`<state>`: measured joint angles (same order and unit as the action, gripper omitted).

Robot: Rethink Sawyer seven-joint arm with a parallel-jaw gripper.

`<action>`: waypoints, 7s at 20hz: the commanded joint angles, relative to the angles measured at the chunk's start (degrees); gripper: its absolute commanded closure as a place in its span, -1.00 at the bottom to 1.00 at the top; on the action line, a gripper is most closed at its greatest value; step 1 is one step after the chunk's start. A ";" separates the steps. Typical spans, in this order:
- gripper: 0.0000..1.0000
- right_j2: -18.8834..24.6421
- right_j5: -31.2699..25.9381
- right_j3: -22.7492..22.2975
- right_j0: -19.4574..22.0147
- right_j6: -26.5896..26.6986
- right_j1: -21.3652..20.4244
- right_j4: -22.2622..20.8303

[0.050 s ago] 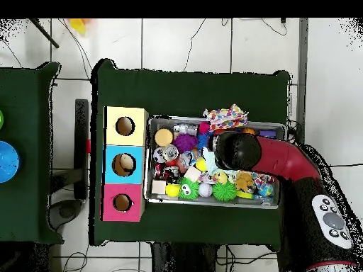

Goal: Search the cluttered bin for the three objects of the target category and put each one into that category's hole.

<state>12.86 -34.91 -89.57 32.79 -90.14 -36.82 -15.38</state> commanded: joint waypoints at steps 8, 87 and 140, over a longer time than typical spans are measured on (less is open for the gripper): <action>-1.00 4.67 -7.35 6.94 -0.68 1.86 2.82 0.73; 1.00 5.13 -3.48 10.68 -1.80 -1.03 9.94 1.81; -1.00 4.90 -2.65 12.01 -1.45 2.68 9.47 2.73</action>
<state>14.13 -36.09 -80.30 29.76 -90.14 -31.10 -10.90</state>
